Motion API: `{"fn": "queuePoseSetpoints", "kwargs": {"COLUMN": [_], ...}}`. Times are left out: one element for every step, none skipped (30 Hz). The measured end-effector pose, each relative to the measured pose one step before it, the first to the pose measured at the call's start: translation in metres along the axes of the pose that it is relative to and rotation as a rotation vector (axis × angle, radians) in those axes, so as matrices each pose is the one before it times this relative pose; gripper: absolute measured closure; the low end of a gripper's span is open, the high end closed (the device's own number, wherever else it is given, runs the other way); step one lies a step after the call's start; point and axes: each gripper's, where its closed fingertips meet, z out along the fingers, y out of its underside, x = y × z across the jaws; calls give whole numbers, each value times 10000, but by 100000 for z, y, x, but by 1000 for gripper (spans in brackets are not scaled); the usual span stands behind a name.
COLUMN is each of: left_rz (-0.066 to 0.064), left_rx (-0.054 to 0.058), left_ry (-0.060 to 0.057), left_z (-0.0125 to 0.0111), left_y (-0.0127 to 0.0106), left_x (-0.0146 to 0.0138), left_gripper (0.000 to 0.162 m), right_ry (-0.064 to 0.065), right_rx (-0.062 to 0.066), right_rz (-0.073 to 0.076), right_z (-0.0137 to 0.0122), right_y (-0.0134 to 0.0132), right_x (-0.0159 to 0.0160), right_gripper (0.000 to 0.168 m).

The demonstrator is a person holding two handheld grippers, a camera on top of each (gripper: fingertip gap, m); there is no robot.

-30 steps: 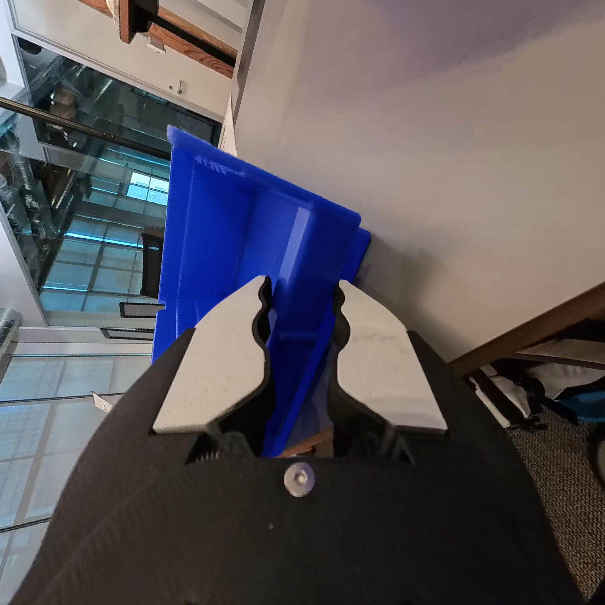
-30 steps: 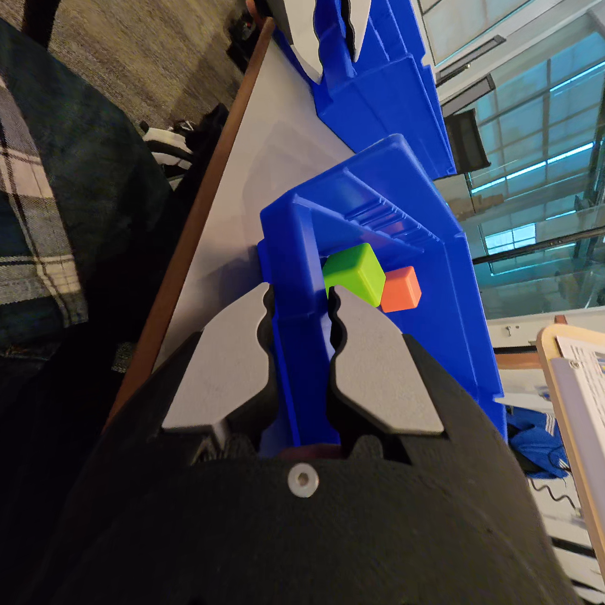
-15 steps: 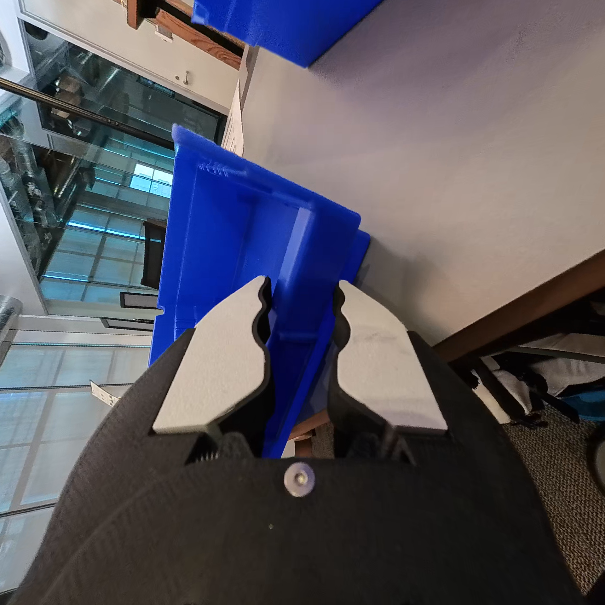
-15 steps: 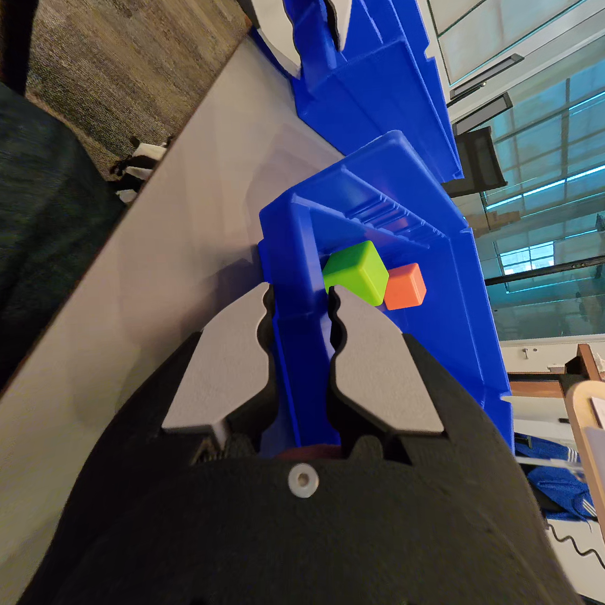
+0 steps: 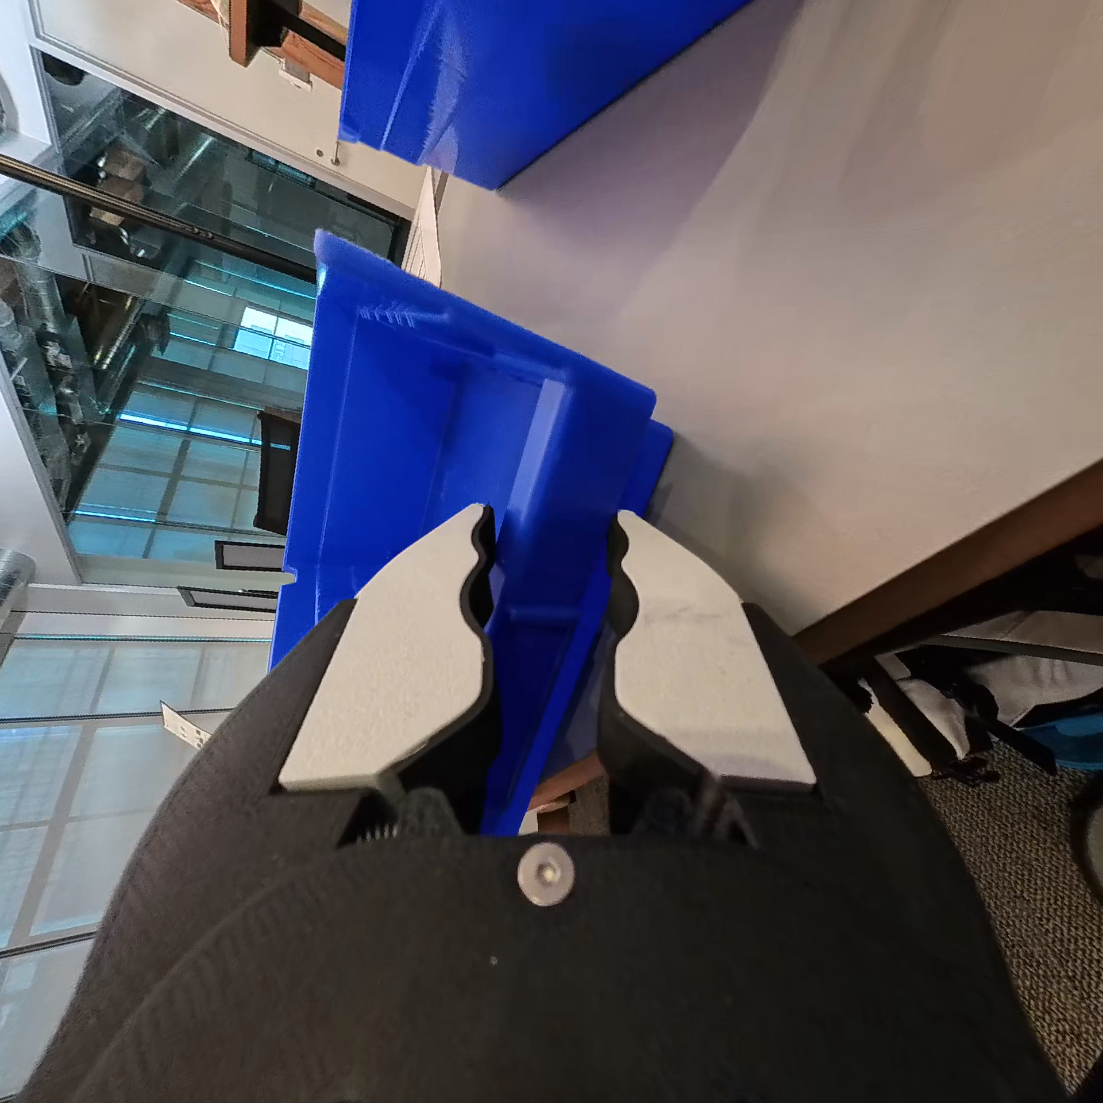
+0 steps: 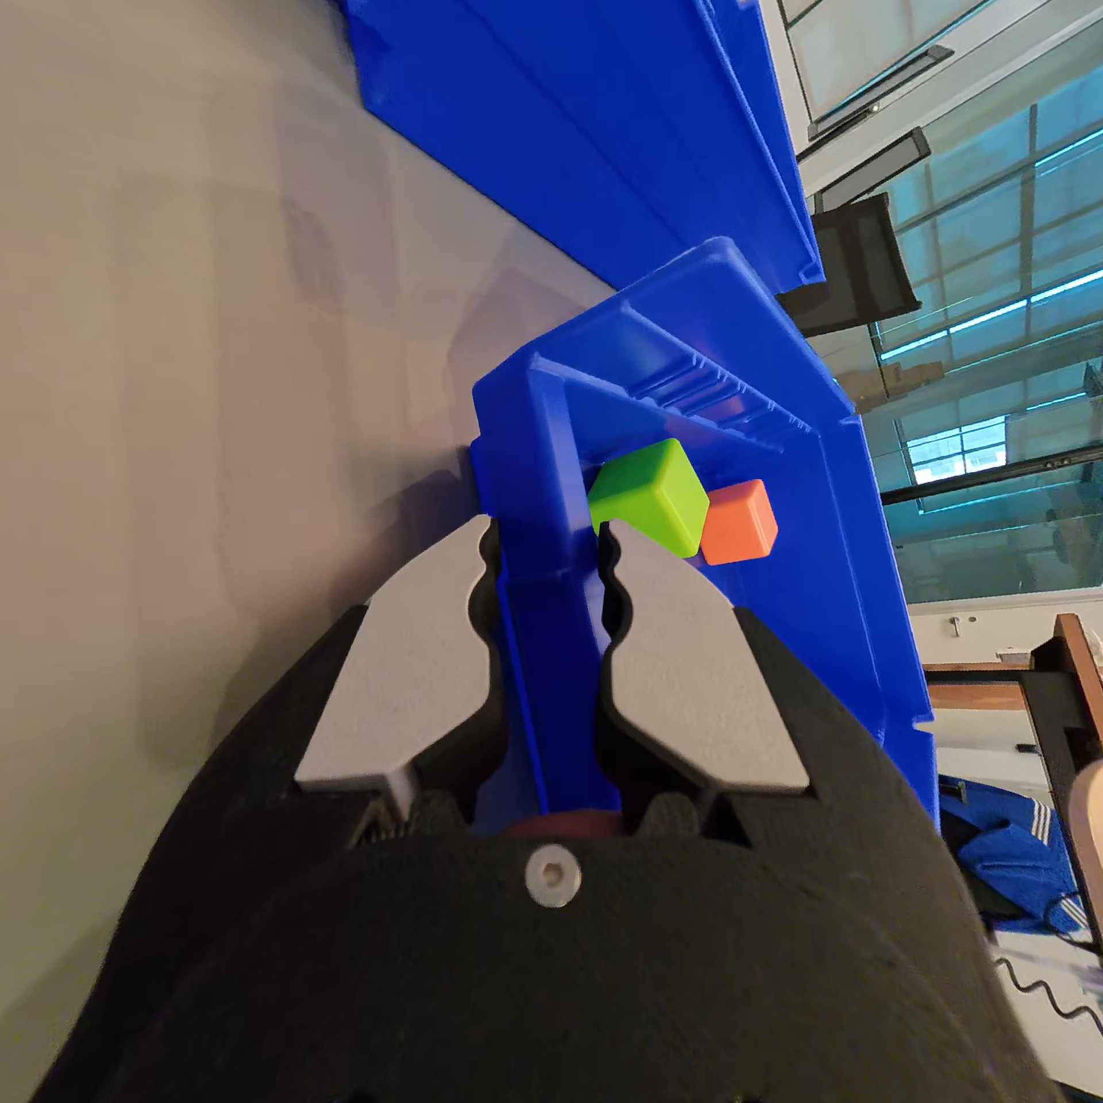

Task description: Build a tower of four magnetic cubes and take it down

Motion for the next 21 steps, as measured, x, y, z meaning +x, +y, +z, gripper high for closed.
{"fn": "queuePoseSetpoints", "kwargs": {"left_rz": [-8,-6,-5,-11,-8,8,-2,-2,4,1,-13,-16,-8,-1,-2,-9,-1,-1,1,6,5], "left_rx": [18,18,21,22,10,4,18,13,8,13,22,24,10,0,-4,-1,0,-2,7,11,6], "left_ry": [-4,-1,0,-6,-1,6,2,2,6,-1,-12,3,7,5,9,-1,-5,12,8,2,6], "left_z": [26,2,7,-1,-4,3,-4,6,15,15,27,18,30,34,15,15,6,10,5,16,7], "left_y": [-56,-29,-15,-13,-5,-5,-8,-21,-13,-37,-37,-51,-35,-29,-29,-23,-20,-11,-10,-27,-32], "left_x": [9,10,1,1,-6,1,5,-5,3,5,4,0,4,7,-2,10,2,-6,10,0,3], "left_gripper": [127,127,127,127,127,127,127,127,127,127,127,127,127,127,127,127,127,127,127,127,127], "right_ry": [5,20,28,24,38,60,61,46,41,56,63,59,56,49,46,48,49,51,55,58,59], "right_rx": [-41,-39,-42,-58,-65,-66,-83,-104,-113,-113,-111,-102,-86,-70,-64,-68,-78,-91,-100,-105,-104], "right_rz": [36,26,29,42,38,33,46,69,77,69,66,63,48,39,37,42,52,59,62,65,66], "right_z": [572,575,582,576,566,563,561,573,575,601,609,595,582,580,563,553,563,552,556,556,534], "right_y": [147,154,150,139,145,133,126,132,131,136,129,125,125,111,116,104,99,74,59,45,26], "right_x": [422,420,427,422,413,409,399,403,417,424,438,430,423,417,397,394,385,382,359,350,328], "right_gripper": [136,136,136,136,136,136,136,136,136,136,136,136,136,136,136,136,136,136,136,136,136]}}
